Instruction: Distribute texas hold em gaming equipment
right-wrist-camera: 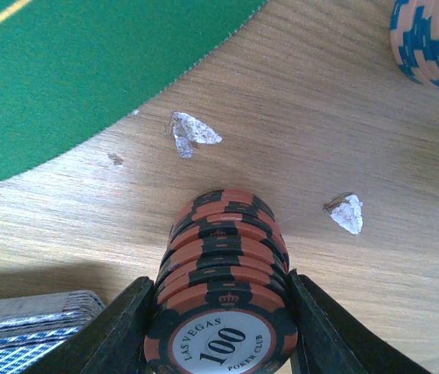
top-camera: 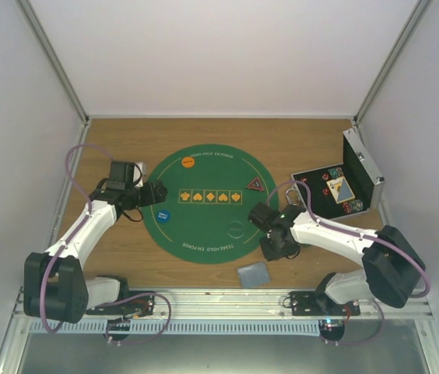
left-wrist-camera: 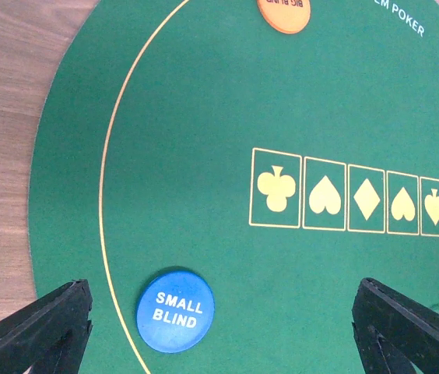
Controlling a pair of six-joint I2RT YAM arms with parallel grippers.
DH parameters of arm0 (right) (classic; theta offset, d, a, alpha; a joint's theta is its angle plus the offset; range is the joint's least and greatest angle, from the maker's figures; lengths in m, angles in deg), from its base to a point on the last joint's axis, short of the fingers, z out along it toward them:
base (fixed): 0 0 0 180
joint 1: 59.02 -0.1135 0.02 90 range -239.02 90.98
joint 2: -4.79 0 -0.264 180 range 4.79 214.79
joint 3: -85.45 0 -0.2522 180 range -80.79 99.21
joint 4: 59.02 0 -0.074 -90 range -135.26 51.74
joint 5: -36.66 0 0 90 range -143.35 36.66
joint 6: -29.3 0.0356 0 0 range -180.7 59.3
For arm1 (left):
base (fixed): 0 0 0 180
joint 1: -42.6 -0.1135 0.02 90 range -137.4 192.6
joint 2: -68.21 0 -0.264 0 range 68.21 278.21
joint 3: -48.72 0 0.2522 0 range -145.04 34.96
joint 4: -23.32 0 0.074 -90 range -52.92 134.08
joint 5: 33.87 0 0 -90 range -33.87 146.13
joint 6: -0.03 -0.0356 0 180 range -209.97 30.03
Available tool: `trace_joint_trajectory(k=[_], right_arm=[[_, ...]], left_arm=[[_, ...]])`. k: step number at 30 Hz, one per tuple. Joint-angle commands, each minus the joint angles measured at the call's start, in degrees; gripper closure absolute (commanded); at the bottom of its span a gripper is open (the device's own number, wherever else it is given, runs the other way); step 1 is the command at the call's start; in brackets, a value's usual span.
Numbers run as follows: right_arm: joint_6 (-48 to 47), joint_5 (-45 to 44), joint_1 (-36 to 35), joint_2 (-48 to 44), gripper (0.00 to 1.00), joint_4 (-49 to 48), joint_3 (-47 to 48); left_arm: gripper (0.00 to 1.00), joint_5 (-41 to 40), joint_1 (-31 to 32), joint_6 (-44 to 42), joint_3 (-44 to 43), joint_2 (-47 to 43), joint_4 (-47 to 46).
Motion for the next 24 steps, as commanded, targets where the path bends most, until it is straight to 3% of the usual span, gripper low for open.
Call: trace_joint_trajectory(k=[1,14,24], right_arm=[[0.99,0.00,-0.53,-2.40,0.58,0.58,0.31],[-0.91,-1.41,-0.54,-0.28,0.59,3.77,10.40],[-5.70,1.57,-0.58,6.67,0.59,-6.14,12.16]], left_arm=[[0.07,-0.34,-0.31,0.41,0.76,-1.48,-0.61],[0.07,-0.36,-0.31,0.23,0.59,-1.75,-0.33],[0.07,-0.23,-0.35,0.41,0.67,-1.70,-0.55]])
